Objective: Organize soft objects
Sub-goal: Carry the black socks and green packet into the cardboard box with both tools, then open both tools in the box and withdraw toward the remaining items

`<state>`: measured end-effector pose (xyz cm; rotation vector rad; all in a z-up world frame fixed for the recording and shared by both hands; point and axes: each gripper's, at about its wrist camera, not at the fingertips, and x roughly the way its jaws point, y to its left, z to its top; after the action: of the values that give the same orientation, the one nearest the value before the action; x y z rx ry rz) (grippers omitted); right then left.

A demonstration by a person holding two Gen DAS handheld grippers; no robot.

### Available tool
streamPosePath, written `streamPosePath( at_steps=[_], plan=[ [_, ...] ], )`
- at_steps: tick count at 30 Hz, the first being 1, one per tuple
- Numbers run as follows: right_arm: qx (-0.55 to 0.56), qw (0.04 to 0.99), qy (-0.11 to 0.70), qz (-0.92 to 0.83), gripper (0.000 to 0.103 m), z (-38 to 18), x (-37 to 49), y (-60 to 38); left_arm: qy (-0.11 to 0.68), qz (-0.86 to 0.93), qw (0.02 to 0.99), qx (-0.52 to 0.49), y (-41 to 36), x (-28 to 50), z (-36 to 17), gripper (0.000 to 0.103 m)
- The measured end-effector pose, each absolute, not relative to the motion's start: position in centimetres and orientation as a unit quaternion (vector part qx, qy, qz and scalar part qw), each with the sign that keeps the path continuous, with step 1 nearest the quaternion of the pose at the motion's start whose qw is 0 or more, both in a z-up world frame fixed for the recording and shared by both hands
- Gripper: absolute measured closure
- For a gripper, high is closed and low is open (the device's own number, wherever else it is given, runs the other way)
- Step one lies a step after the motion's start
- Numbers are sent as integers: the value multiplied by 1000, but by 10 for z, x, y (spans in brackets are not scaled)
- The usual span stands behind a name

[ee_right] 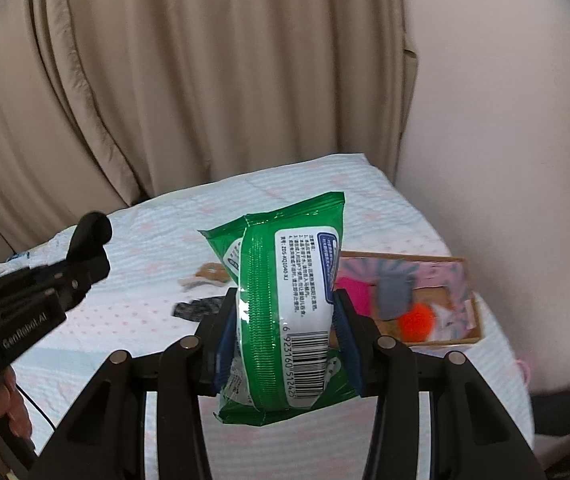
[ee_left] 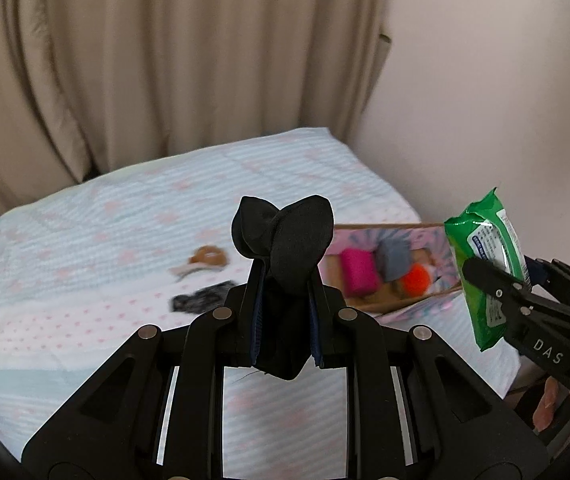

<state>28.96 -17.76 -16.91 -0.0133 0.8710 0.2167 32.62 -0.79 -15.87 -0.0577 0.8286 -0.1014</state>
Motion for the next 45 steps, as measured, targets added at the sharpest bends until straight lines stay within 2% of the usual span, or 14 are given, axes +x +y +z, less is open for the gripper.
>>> streamPosePath(
  at_steps=[8, 14, 24, 30, 36, 37, 39, 40, 41, 42, 45],
  plan=[
    [5, 897, 433, 85, 61, -171, 325, -281, 426, -68, 902, -29, -117, 374, -178, 87],
    [25, 882, 464, 76, 61, -200, 367, -332, 464, -74, 882, -27, -173, 417, -217, 87],
    [81, 840, 534, 56, 61, -288, 436, -375, 542, -68, 837, 3, -209, 491, -309, 87],
    [64, 813, 577, 39, 61, -349, 456, -382, 600, -47, 799, 1, -208, 534, -376, 87],
    [52, 803, 592, 45, 61, -388, 463, -377, 619, -46, 784, 7, -211, 556, -404, 87],
    [48, 804, 592, 42, 61, -391, 463, -375, 622, -48, 782, 4, -212, 558, -406, 82],
    [41, 806, 589, 37, 56, -393, 462, -371, 627, -50, 777, 5, -215, 563, -407, 49],
    [35, 809, 585, 39, 42, -392, 460, -371, 628, -46, 777, 11, -216, 564, -407, 4],
    [30, 812, 581, 43, 29, -391, 458, -369, 622, -44, 781, 15, -217, 565, -405, 0],
    [28, 816, 575, 54, 3, -390, 454, -368, 620, -47, 783, 14, -217, 565, -404, 0],
    [22, 819, 568, 78, 0, -390, 447, -364, 621, -49, 783, 6, -217, 568, -404, 0]
  ],
)
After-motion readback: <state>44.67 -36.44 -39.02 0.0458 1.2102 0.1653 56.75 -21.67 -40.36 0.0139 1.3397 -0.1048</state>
